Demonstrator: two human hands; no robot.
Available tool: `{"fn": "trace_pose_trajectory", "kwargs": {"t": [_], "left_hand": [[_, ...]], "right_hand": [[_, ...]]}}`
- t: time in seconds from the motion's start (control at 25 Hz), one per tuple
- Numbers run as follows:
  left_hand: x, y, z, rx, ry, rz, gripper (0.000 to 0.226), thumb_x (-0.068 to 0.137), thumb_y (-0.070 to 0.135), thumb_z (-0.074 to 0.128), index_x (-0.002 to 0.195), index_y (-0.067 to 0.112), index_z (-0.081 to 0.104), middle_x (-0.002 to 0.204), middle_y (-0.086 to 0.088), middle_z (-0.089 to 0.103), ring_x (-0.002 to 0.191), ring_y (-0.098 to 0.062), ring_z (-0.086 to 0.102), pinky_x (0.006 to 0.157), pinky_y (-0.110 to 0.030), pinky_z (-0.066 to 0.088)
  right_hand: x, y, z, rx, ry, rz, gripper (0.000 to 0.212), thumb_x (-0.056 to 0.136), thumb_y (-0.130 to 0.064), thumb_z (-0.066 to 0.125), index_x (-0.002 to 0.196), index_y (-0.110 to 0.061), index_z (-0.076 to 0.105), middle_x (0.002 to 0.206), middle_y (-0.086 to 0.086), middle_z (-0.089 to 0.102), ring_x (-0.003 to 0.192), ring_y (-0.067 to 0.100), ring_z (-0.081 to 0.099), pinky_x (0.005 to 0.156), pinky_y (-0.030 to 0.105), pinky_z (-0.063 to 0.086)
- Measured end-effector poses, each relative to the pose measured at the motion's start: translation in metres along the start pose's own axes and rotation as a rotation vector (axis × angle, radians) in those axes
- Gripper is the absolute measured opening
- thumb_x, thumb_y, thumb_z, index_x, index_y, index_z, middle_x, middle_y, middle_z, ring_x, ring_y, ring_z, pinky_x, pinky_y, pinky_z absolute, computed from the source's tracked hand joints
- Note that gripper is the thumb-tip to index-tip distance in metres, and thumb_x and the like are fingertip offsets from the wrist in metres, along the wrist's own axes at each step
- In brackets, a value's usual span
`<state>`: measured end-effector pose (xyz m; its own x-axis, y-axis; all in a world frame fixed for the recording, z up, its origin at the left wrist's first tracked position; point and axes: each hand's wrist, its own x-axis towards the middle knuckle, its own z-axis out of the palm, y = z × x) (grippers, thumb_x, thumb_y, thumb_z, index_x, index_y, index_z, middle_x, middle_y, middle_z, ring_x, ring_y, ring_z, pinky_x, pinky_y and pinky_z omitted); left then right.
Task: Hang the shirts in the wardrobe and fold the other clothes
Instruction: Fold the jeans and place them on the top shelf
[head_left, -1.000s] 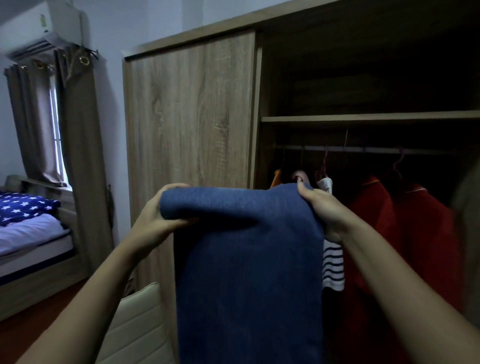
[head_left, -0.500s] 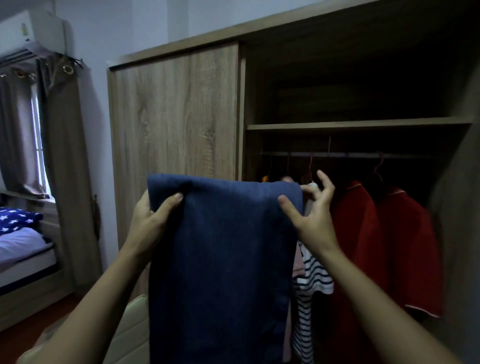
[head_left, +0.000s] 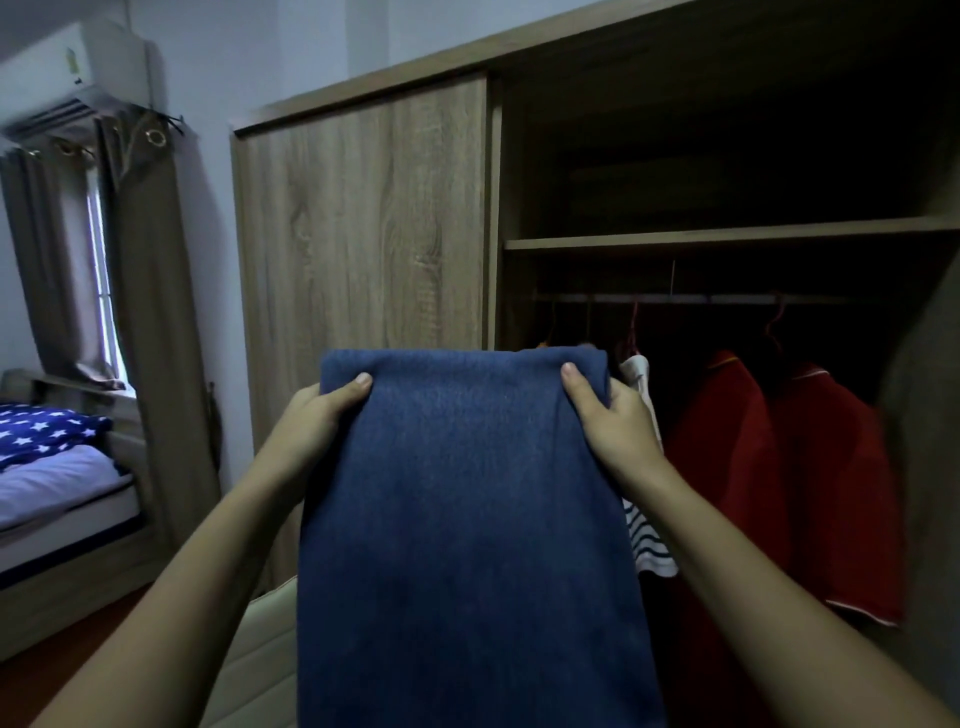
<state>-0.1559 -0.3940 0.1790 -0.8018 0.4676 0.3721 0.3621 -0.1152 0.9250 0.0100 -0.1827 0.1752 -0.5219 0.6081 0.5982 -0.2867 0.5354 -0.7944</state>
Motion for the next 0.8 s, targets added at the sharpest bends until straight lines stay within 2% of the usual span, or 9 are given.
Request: {"fn": "trace_pose_trajectory", "kwargs": {"t": [0.08,0.16,0.24,0.36,0.52,0.6,0.64,0.72,0.8], "left_hand": [[-0.003,-0.003,0.003,0.167,0.047,0.051,0.041,0.092,0.049,0.045,0.117,0.018,0.057,0.116,-0.004,0.062,0.109,-0.024,0.058,0.089,-0.038,0.046],[-0.007,-0.002,0.005,0.280,0.077,0.118,0.051,0.092,0.055,0.039,0.129,0.021,0.051,0.125,-0.006,0.058,0.115,-0.025,0.055,0.100,-0.045,0.042],[-0.006,0.005,0.008,0.149,0.078,0.115,0.048,0.093,0.054,0.039,0.123,0.019,0.054,0.118,-0.005,0.061,0.107,-0.022,0.058,0.092,-0.039,0.047],[0.006,0.003,0.015,0.073,0.082,-0.058,0.041,0.096,0.046,0.040,0.115,0.013,0.054,0.103,-0.005,0.062,0.087,-0.018,0.060,0.071,-0.026,0.044],[0.013,-0.033,0.007,-0.042,-0.053,-0.388,0.055,0.094,0.039,0.048,0.131,-0.001,0.048,0.125,-0.014,0.058,0.109,-0.030,0.057,0.088,-0.034,0.044],[0.017,-0.036,-0.002,-0.161,-0.099,-0.491,0.049,0.092,0.040,0.051,0.125,0.004,0.054,0.110,-0.013,0.066,0.099,-0.026,0.061,0.084,-0.035,0.047],[0.020,-0.034,-0.007,-0.270,-0.105,-0.490,0.043,0.091,0.040,0.052,0.118,0.006,0.058,0.096,-0.011,0.070,0.087,-0.023,0.063,0.075,-0.034,0.049],[0.017,-0.032,-0.016,-0.551,-0.168,-0.387,0.035,0.087,0.043,0.056,0.103,0.012,0.061,0.070,-0.003,0.066,0.060,-0.014,0.061,0.051,-0.025,0.046],[-0.001,-0.035,-0.014,-0.633,-0.270,-0.315,0.035,0.079,0.046,0.062,0.092,0.014,0.065,0.067,-0.003,0.065,0.053,-0.014,0.061,0.047,-0.022,0.043]], "right_hand": [[0.001,-0.004,-0.001,-0.018,0.007,0.005,0.025,0.092,-0.040,0.051,0.091,-0.020,0.065,0.090,0.002,0.070,0.086,0.013,0.066,0.078,0.030,0.053],[0.005,-0.014,-0.010,0.004,-0.003,0.003,0.021,0.093,-0.040,0.050,0.096,-0.022,0.061,0.093,-0.002,0.067,0.089,0.011,0.064,0.076,0.028,0.052],[0.008,-0.016,-0.022,0.157,-0.123,0.079,0.036,0.091,-0.046,0.050,0.113,-0.018,0.058,0.101,-0.002,0.067,0.095,0.013,0.065,0.074,0.026,0.049],[-0.015,0.018,-0.027,0.366,-0.358,0.371,0.044,0.084,-0.051,0.051,0.112,-0.018,0.062,0.098,-0.002,0.072,0.091,0.011,0.069,0.078,0.031,0.049],[-0.042,0.054,-0.008,0.255,-0.356,0.503,0.038,0.088,-0.038,0.055,0.115,-0.012,0.060,0.098,0.002,0.073,0.095,0.020,0.068,0.083,0.033,0.051],[-0.031,0.050,-0.004,0.257,-0.317,0.530,0.023,0.094,-0.033,0.048,0.102,-0.016,0.061,0.090,-0.002,0.070,0.087,0.016,0.065,0.075,0.029,0.049],[-0.023,0.045,-0.003,0.284,-0.281,0.552,0.020,0.095,-0.031,0.047,0.098,-0.017,0.061,0.089,-0.002,0.068,0.086,0.015,0.063,0.074,0.029,0.047],[-0.003,0.046,-0.003,0.340,-0.183,0.569,0.021,0.093,-0.029,0.050,0.101,-0.013,0.060,0.093,0.003,0.065,0.087,0.017,0.060,0.073,0.029,0.045],[0.012,0.049,-0.001,0.363,-0.092,0.606,0.030,0.092,-0.028,0.051,0.113,-0.008,0.058,0.097,0.006,0.064,0.086,0.019,0.060,0.072,0.029,0.046]]}}
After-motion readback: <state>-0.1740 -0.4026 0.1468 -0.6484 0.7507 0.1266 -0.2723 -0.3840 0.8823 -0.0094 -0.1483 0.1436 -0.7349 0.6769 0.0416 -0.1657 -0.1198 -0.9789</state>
